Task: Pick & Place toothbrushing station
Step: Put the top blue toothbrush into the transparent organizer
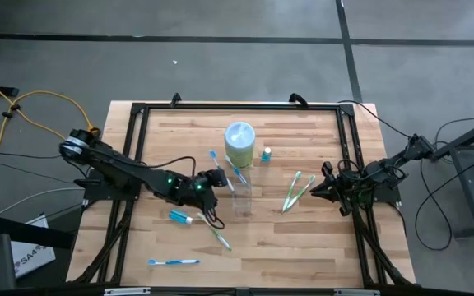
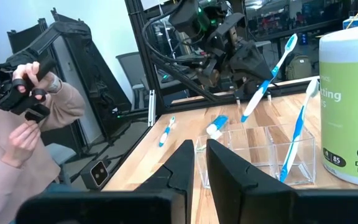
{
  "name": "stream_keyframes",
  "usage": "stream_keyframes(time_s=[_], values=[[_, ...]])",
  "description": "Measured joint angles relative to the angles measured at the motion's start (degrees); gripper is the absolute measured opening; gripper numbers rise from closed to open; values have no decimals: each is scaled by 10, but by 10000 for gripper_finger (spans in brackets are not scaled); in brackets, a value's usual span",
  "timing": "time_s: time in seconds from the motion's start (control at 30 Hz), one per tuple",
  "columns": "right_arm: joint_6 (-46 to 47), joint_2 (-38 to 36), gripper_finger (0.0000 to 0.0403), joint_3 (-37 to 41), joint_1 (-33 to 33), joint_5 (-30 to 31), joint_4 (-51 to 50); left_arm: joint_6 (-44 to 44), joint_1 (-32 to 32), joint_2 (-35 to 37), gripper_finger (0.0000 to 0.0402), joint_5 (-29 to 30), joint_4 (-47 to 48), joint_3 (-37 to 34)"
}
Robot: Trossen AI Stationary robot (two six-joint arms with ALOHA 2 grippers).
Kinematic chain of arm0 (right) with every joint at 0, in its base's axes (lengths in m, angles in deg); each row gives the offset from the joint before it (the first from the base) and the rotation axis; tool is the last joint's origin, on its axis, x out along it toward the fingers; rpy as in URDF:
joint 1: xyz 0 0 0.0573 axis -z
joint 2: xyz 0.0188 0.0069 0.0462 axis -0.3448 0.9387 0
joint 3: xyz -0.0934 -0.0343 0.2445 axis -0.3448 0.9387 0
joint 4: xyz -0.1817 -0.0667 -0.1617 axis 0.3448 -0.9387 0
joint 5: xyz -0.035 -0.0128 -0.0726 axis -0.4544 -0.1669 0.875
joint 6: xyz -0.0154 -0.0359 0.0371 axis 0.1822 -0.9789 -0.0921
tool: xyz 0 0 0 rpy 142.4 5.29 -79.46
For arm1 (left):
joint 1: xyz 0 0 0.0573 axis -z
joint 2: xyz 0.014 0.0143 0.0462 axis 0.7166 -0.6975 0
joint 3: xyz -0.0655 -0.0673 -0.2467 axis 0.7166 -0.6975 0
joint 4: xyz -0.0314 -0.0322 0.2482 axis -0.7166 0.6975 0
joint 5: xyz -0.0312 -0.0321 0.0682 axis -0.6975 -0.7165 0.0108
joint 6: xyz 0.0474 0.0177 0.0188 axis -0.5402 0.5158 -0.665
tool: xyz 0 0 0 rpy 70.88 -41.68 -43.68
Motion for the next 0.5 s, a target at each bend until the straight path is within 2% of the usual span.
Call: stream_keyframes(time_s=[0.5], values=[[0,10,36,0,0,2,1,-53,-42,-30,3,25,-9,20]])
